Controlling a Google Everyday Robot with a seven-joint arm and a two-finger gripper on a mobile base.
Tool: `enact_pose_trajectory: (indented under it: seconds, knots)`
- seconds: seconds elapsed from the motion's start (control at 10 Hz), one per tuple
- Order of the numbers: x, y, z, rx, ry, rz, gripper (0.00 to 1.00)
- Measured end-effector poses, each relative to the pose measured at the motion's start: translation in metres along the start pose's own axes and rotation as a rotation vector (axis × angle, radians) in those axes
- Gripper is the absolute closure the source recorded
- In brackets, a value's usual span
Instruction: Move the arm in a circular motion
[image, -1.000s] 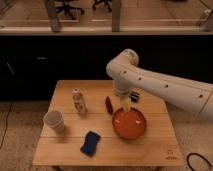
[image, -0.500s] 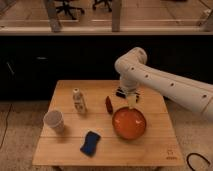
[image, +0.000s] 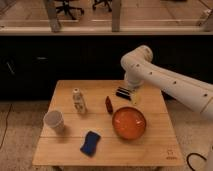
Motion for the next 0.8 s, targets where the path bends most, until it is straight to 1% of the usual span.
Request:
enact_pose_trajectory:
  seconds: [0.1, 0.2, 0.5, 0.6, 0.8]
  knots:
    - [0.003, 0.001, 0.002, -0.003, -0.003, 0.006, 0.20]
    - [0.006, 0.001, 0.004, -0.004, -0.015, 0.013, 0.20]
    - [0.040, 0.001, 0.009, 0.001, -0.018, 0.049, 0.20]
    - [0.048, 0.003, 0.012, -0.002, -0.020, 0.062, 0.20]
    - [0.053, 0.005, 0.015, -0.001, -0.028, 0.071, 0.20]
